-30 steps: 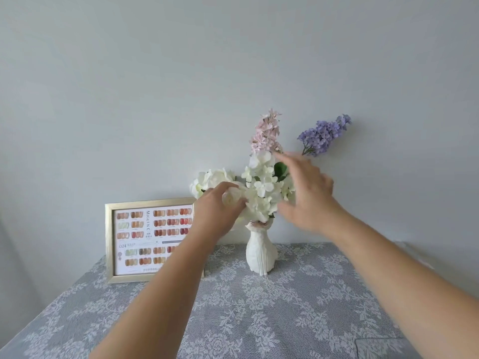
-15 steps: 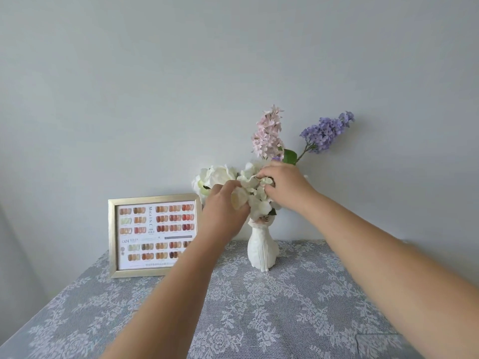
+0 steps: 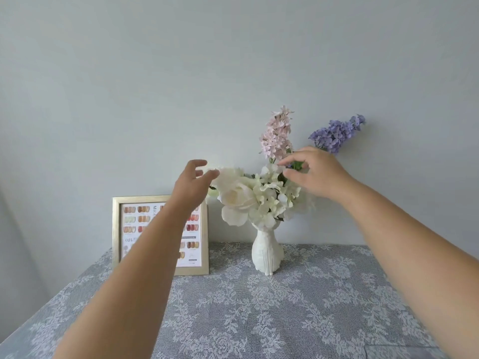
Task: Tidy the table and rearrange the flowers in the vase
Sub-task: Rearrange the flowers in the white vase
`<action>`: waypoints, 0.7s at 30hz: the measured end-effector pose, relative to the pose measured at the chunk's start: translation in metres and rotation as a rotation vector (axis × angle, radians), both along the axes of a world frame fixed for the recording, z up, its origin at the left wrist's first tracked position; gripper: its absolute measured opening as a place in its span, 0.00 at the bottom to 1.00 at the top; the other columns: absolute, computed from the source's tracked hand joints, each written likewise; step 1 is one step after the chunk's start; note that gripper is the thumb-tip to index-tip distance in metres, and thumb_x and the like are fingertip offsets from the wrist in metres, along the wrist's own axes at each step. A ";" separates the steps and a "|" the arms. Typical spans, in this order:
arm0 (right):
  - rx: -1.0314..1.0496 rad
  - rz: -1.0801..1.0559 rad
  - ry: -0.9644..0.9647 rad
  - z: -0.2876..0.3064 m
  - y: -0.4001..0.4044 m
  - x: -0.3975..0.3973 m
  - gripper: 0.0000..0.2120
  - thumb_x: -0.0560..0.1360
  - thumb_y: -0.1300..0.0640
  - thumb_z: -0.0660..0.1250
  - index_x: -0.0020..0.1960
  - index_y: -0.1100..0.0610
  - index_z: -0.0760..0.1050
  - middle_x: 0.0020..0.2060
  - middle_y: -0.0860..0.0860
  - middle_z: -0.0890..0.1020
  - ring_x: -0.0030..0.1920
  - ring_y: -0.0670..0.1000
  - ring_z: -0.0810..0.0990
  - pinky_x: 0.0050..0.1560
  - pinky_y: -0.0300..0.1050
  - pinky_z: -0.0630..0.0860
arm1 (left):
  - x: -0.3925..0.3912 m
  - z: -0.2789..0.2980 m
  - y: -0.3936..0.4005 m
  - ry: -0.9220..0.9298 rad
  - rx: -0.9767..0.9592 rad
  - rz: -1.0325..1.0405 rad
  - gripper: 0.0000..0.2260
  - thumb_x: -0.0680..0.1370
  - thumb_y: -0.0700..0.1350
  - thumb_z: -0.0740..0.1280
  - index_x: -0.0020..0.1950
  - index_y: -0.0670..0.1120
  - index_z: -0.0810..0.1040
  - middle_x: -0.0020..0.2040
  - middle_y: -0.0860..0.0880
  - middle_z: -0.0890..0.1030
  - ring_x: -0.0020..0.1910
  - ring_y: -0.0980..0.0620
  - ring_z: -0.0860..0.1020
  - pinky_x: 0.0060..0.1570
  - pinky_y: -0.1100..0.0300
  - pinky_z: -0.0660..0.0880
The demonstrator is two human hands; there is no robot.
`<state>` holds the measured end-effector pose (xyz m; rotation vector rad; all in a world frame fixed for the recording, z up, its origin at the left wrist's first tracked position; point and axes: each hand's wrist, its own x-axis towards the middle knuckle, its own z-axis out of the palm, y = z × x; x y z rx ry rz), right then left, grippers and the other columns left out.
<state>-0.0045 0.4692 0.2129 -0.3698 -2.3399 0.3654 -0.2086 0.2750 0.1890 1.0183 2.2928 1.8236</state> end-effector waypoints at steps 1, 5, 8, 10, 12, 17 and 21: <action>-0.024 -0.031 0.002 0.000 0.004 0.001 0.11 0.72 0.46 0.66 0.54 0.40 0.79 0.55 0.46 0.76 0.51 0.46 0.73 0.58 0.49 0.71 | -0.006 0.001 0.005 -0.030 -0.080 -0.008 0.22 0.76 0.57 0.68 0.67 0.55 0.70 0.62 0.45 0.76 0.54 0.48 0.76 0.54 0.52 0.72; -0.171 -0.071 -0.111 -0.016 0.016 0.003 0.13 0.74 0.46 0.65 0.59 0.42 0.76 0.59 0.53 0.73 0.57 0.52 0.73 0.55 0.45 0.66 | -0.007 -0.004 0.030 -0.103 -0.186 -0.111 0.24 0.75 0.56 0.71 0.68 0.54 0.68 0.55 0.45 0.78 0.46 0.46 0.79 0.50 0.52 0.78; -0.252 -0.044 -0.172 -0.029 0.017 0.003 0.18 0.74 0.45 0.65 0.63 0.42 0.73 0.65 0.53 0.71 0.64 0.52 0.71 0.59 0.45 0.66 | -0.007 -0.004 0.041 -0.124 -0.039 -0.171 0.18 0.73 0.49 0.73 0.61 0.57 0.74 0.56 0.43 0.80 0.46 0.47 0.82 0.43 0.53 0.82; -0.250 -0.035 -0.143 -0.033 0.018 0.004 0.17 0.74 0.47 0.66 0.63 0.42 0.73 0.65 0.51 0.72 0.64 0.51 0.70 0.59 0.43 0.65 | -0.008 -0.001 0.046 -0.007 -0.039 -0.149 0.14 0.72 0.49 0.74 0.55 0.60 0.76 0.54 0.45 0.80 0.45 0.48 0.82 0.42 0.54 0.81; -0.251 -0.024 -0.110 -0.035 0.018 0.004 0.16 0.73 0.50 0.68 0.61 0.44 0.75 0.63 0.50 0.73 0.59 0.48 0.71 0.54 0.41 0.65 | -0.007 0.004 0.049 0.142 -0.082 -0.121 0.12 0.71 0.52 0.75 0.50 0.62 0.77 0.51 0.53 0.78 0.43 0.53 0.80 0.38 0.59 0.77; -0.270 0.001 -0.065 -0.042 0.018 0.001 0.14 0.72 0.52 0.70 0.57 0.45 0.77 0.58 0.48 0.77 0.51 0.49 0.75 0.44 0.41 0.67 | -0.003 0.009 0.055 0.363 -0.230 -0.059 0.09 0.72 0.51 0.73 0.50 0.56 0.79 0.41 0.54 0.79 0.32 0.54 0.76 0.33 0.62 0.73; -0.264 -0.001 -0.032 -0.045 0.016 0.000 0.11 0.71 0.52 0.70 0.53 0.43 0.78 0.51 0.46 0.78 0.42 0.46 0.76 0.37 0.39 0.68 | -0.005 0.004 0.053 0.409 -0.302 -0.083 0.07 0.74 0.49 0.72 0.51 0.54 0.81 0.48 0.52 0.81 0.38 0.54 0.77 0.36 0.64 0.71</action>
